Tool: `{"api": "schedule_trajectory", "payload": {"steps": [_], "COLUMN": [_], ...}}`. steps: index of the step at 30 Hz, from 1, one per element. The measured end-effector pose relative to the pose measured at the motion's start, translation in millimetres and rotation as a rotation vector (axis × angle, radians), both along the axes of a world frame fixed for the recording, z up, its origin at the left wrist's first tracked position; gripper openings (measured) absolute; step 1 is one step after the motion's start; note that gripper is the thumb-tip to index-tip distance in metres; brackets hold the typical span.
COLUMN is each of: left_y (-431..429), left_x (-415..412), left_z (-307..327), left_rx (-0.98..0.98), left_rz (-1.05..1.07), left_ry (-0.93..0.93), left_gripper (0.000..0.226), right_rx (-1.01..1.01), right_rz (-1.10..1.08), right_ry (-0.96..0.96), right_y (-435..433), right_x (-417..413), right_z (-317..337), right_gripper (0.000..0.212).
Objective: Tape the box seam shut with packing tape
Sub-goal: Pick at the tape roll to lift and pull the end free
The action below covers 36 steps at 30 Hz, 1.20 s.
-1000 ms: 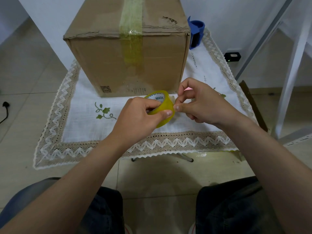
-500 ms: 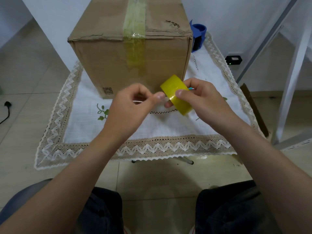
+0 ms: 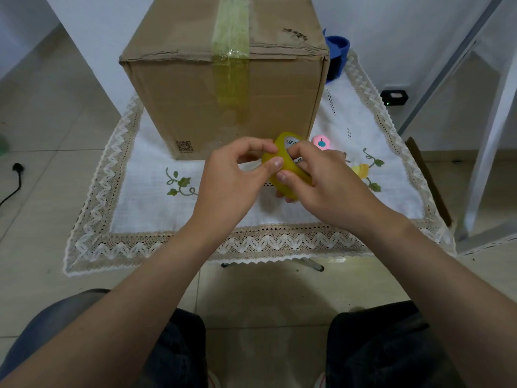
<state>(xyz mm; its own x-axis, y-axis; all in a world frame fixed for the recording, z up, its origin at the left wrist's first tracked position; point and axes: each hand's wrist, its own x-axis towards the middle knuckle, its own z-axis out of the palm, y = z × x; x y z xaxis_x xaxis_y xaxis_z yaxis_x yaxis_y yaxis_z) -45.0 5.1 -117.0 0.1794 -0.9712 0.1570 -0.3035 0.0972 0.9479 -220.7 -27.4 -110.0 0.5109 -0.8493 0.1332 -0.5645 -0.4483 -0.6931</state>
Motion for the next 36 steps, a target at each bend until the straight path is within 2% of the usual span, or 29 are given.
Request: {"api": "schedule_trajectory", "payload": {"steps": [7, 11, 20, 28, 33, 36], "left_y": [0, -1, -3, -3, -3, -3], "left_x": [0, 0, 0, -6, -6, -4], "left_z": [-4, -5, -6, -7, -10, -11], "left_rx": [0.056, 0.108, 0.15, 0.118, 0.119, 0.121], "left_rz": [0.041, 0.027, -0.009, -0.07, 0.016, 0.017], "left_ry": [0.078, 0.152, 0.12, 0.011, 0.123, 0.118], "left_gripper": [0.007, 0.012, 0.004, 0.026, 0.014, 0.013], "right_rx": [-0.015, -0.021, -0.053, -0.056, -0.024, -0.018], "right_rz": [-0.002, -0.005, 0.004, -0.035, -0.066, -0.068], "right_ry": [0.019, 0.049, 0.103, 0.126, 0.118, 0.13], "right_y": [3, 3, 4, 5, 6, 6], "right_x": [2, 3, 4, 8, 10, 10], "right_z": [-1, -2, -1, 0, 2, 2], "right_gripper": [0.015, 0.016, 0.015, 0.014, 0.017, 0.017]}}
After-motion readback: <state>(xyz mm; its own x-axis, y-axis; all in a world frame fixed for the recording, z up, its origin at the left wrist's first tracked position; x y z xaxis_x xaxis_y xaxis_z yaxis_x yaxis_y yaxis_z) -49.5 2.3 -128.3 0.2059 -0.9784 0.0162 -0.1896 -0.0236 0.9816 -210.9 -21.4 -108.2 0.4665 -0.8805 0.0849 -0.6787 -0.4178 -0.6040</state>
